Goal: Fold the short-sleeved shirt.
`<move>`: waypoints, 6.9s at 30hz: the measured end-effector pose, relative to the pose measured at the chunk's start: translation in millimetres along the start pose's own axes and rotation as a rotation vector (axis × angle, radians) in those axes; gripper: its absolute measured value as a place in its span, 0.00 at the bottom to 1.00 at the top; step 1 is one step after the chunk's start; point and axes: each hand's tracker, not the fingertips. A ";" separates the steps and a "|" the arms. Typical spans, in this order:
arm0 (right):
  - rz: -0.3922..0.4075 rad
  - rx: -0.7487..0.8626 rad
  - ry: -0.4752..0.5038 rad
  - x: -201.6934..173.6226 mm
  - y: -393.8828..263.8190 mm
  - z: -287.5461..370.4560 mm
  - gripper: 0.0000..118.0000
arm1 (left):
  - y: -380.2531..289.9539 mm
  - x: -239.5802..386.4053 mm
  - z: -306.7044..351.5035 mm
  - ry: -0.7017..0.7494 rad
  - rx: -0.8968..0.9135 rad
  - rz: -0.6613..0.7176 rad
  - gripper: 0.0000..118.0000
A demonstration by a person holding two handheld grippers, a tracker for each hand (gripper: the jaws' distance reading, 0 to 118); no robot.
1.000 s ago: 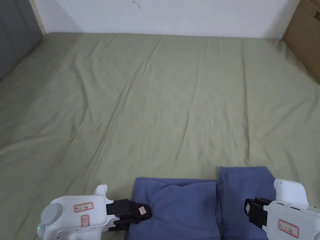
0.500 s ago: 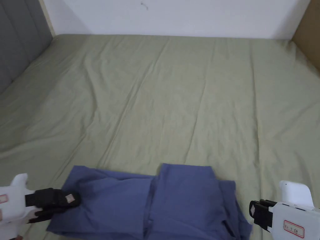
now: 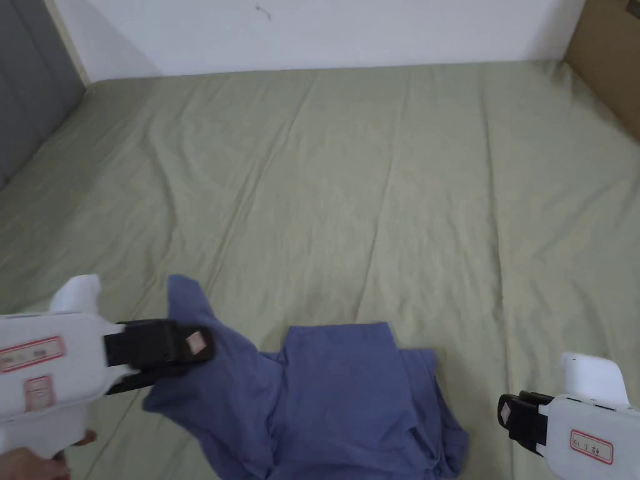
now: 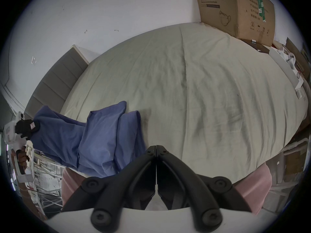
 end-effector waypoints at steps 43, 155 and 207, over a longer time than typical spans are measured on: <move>-0.133 -0.001 -0.040 61.4 -21.3 8.7 0.00 | -128.8 89.6 -250.8 -0.197 -0.545 -0.165 0.00; 0.351 0.664 -0.189 -145.1 67.1 90.6 0.00 | -41.8 144.0 28.1 0.559 0.716 -0.578 0.00; 0.259 0.795 -0.160 -123.7 69.5 112.9 0.99 | -46.5 170.5 26.8 0.469 0.794 -0.528 0.91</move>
